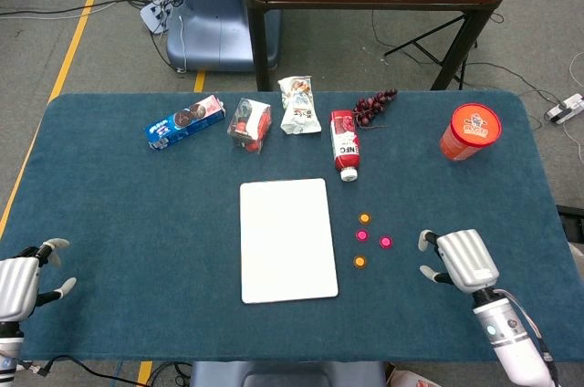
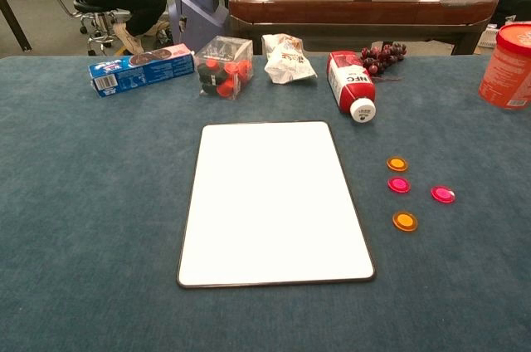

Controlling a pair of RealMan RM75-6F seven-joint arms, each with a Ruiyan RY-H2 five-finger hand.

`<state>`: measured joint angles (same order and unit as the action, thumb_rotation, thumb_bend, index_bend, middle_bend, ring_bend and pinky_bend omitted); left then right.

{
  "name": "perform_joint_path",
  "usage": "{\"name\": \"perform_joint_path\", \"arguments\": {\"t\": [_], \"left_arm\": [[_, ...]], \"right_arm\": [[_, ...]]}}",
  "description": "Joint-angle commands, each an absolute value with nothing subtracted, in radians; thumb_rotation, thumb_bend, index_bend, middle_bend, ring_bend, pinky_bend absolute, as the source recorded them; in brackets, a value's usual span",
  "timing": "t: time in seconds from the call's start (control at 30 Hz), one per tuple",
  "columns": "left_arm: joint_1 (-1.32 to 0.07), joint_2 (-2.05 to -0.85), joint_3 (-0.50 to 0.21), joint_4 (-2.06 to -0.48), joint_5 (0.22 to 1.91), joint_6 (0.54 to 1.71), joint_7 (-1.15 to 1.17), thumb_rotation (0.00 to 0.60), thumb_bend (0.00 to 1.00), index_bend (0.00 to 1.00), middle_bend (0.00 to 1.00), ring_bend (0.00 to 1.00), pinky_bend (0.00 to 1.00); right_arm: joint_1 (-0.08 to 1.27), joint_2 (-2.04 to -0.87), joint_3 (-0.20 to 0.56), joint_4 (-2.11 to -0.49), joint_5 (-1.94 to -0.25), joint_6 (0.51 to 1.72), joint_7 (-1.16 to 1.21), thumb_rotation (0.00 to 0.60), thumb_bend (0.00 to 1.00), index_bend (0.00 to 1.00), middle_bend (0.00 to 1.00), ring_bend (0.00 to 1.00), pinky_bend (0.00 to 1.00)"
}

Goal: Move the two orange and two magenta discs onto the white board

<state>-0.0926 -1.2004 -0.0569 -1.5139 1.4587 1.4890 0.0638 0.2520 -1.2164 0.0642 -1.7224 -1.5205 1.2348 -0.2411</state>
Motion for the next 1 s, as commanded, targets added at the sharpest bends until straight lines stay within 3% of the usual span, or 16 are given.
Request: {"name": "perform_joint_path", "arguments": {"t": [0.03, 0.33, 0.6, 0.73, 1.0], "left_arm": [[-0.088, -1.205, -0.054, -1.505, 1.456, 1.49, 0.056, 0.6, 0.17, 0.43, 0.56, 0.48, 0.65], [-0.079, -1.216, -0.052, -1.48, 1.453, 1.494, 0.028, 0.6, 0.17, 0.43, 0.56, 0.48, 0.65], [-0.078, -1.225, -0.052, -1.463, 1.455, 1.493, 0.014, 0.6, 0.17, 0.43, 0.56, 0.48, 0.65], [-0.077, -1.227, -0.052, -1.459, 1.456, 1.493, 0.009, 0.6, 0.17, 0.43, 0.56, 0.48, 0.65], [-0.073, -1.231, -0.05, -1.453, 1.457, 1.493, 0.003, 0.6, 0.17, 0.43, 0.56, 0.48, 0.65]], "right_arm": [[0.309, -1.266, 0.081, -1.751, -1.457, 1.156, -0.33, 0.6, 0.04, 0.52, 1.0, 1.0, 1.0], [0.387, -1.353, 0.095, -1.758, -1.309, 1.048, -0.491, 0.6, 0.04, 0.51, 1.0, 1.0, 1.0], [0.438, -1.393, 0.095, -1.774, -1.184, 1.013, -0.618, 0.6, 0.06, 0.3, 1.0, 1.0, 1.0], [0.463, -1.4, 0.093, -1.785, -1.13, 0.991, -0.643, 0.6, 0.07, 0.3, 1.0, 1.0, 1.0], [0.517, -1.419, 0.083, -1.784, -1.038, 0.964, -0.683, 0.6, 0.18, 0.3, 1.0, 1.0, 1.0]]}}
